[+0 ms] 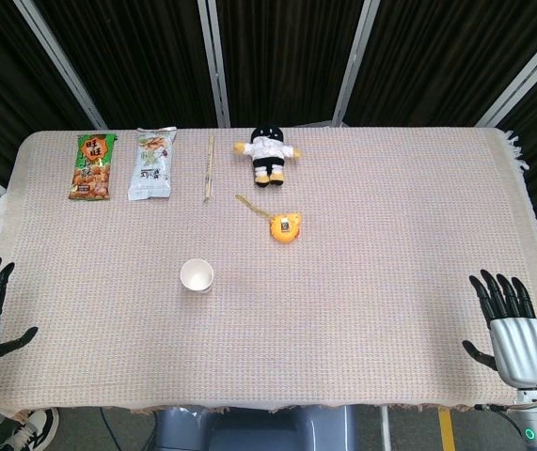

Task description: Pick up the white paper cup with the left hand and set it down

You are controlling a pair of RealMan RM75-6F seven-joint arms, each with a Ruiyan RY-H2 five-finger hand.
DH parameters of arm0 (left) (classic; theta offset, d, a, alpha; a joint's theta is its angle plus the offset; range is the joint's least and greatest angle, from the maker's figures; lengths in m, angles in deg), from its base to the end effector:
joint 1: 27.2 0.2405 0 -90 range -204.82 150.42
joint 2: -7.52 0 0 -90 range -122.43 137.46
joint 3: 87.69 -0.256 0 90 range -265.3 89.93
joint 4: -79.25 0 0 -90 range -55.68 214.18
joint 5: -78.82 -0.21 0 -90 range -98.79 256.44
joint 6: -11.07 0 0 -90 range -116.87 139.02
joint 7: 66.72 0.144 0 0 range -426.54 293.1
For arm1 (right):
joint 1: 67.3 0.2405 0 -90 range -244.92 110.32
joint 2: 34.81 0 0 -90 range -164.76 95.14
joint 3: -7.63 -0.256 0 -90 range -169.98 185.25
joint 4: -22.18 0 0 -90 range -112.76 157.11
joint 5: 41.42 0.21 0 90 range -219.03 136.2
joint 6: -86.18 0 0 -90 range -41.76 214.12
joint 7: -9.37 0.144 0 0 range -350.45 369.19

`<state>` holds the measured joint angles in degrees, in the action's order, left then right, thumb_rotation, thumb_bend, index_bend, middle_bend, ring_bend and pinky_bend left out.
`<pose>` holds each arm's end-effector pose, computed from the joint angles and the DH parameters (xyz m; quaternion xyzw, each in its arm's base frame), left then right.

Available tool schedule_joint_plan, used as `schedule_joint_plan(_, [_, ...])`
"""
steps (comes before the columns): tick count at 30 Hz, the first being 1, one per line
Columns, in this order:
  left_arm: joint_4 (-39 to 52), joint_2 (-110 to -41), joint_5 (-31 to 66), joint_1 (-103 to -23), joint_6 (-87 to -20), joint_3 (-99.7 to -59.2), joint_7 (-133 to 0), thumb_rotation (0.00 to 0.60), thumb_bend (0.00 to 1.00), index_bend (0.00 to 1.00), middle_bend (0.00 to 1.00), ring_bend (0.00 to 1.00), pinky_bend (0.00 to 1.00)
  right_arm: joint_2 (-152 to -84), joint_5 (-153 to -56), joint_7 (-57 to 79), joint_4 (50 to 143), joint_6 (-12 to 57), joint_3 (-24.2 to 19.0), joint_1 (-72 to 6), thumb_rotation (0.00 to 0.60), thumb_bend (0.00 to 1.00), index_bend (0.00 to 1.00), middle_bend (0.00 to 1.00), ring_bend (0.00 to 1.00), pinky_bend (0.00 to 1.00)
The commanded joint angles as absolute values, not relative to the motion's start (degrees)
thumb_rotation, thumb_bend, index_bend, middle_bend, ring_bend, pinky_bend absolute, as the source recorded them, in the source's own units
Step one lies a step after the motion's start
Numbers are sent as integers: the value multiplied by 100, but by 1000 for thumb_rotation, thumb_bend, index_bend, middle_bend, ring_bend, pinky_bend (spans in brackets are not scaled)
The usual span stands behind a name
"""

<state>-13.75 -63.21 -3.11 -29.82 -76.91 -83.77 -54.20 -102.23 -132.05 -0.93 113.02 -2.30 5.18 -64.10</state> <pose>-0.3104 0.1713 0.1339 -0.5711 -0.3729 -0.3515 0.6412 -0.3026 -0.1701 0.1455 0.6273 -0.3180 0.3666 0.6091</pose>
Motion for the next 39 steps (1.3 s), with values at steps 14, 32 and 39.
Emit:
schedule_joint_plan(14, [-1402, -6332, -304, -3036, -7578, -8394, -5401, 600, 0, 0, 0, 0, 0, -10237, -13217, -132, 11307, -184, 531, -6392, 600, 50, 75, 0, 0, 0])
schedule_joint_plan(32, [-2008, -6492, 347, -4081, -6165, -7916, -4638, 600, 0, 0, 0, 0, 0, -10207, -13205, -54, 11337, -190, 521, -6392, 600, 50, 94, 0, 0, 0])
schedule_joint_plan(39, [-2229, -6826, 1196, -4759, -5512, -7543, -3887, 600, 44, 47, 0, 0, 0, -10188, -13184, 4, 11333, -163, 520, -6386, 600, 51, 104, 0, 0, 0])
